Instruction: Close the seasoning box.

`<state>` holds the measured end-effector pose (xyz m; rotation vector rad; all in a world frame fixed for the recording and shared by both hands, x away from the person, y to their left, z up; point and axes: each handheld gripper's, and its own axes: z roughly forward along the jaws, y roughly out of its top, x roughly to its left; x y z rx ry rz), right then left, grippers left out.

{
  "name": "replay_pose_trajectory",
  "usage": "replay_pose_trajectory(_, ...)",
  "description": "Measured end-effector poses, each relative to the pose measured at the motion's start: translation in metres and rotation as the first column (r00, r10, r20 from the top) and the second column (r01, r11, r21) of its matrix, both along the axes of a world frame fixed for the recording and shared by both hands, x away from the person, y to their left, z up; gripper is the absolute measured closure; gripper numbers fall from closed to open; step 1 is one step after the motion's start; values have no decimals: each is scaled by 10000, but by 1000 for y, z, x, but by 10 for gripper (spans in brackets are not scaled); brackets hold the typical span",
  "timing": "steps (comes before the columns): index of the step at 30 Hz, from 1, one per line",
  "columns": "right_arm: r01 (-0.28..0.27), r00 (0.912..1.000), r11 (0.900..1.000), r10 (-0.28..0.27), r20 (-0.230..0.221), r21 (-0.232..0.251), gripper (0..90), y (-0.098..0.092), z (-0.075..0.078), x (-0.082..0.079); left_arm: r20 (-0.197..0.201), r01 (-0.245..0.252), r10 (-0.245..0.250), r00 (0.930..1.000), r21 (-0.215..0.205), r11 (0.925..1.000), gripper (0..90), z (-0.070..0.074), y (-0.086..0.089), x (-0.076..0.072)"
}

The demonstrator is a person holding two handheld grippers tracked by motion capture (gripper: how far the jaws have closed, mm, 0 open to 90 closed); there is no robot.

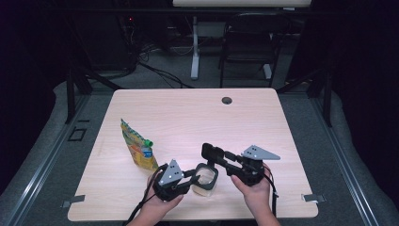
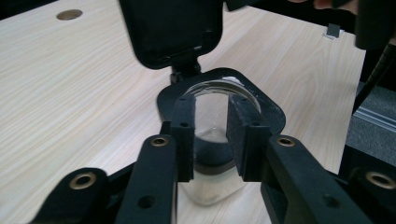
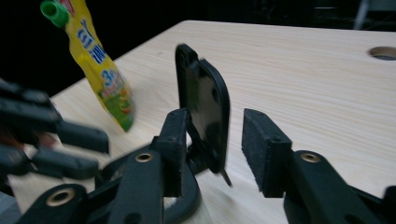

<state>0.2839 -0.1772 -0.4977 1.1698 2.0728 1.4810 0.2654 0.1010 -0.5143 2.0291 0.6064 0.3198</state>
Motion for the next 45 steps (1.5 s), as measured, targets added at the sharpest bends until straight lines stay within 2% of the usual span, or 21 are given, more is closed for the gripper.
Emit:
replay_pose_trajectory(2,249,9996,9991,-244,159,-331,630,-4,-1,-9,-14,-38,38,10000,-11,10000,683,-1,6,-1)
replay_pose_trajectory(3,329,9993,9984,-321,181,-471,711,-6,-2,-14,-70,-9,9,10000,2,10000,674,-3,8,-2)
replay_pose_trajectory(6,299,9995,9966,-291,119,-765,805,-8,-7,-24,-249,59,-58,9997,54,10000,635,-9,13,-3)
replay_pose_trajectory(8,197,9998,9951,-201,-28,-965,824,-6,-12,-26,-385,52,-49,9992,65,10000,612,-15,14,-3)
replay_pose_trajectory(13,199,9983,9931,-260,-515,-1159,835,1,-26,-26,-744,101,-102,9972,-24,9999,586,-29,14,-2)
replay_pose_trajectory(17,192,9951,9929,-304,-943,-1171,843,3,-37,-23,-1051,171,-150,9943,198,9997,587,-43,12,-1)
replay_pose_trajectory(19,150,9933,9931,-281,-1121,-1159,849,4,-42,-22,-1127,136,-119,9936,150,9998,589,-46,12,0)
replay_pose_trajectory(25,-59,9913,9939,-88,-1312,-1106,856,11,-48,-20,-1203,203,-215,9925,-113,9997,602,-44,9,1)
replay_pose_trajectory(29,2,9913,9945,-140,-1312,-1048,858,14,-50,-16,-1214,122,-125,9925,-33,9999,596,-44,8,-1)
replay_pose_trajectory(34,54,9891,9986,-130,-1469,-519,856,19,-54,-8,-1196,98,-99,9928,-12,10000,599,-44,9,-4)
replay_pose_trajectory(38,-157,9903,9962,38,-1387,-853,855,26,-57,-8,-1140,26,-18,9935,68,10000,604,-43,10,-6)
replay_pose_trajectory(41,-211,9905,9962,93,-1369,-850,853,27,-57,-10,-1199,-79,79,9927,8,10000,607,-43,12,-5)
replay_pose_trajectory(45,-259,9891,9964,140,-1465,-801,854,28,-57,-16,-1088,-215,215,9938,13,9998,607,-42,13,-5)
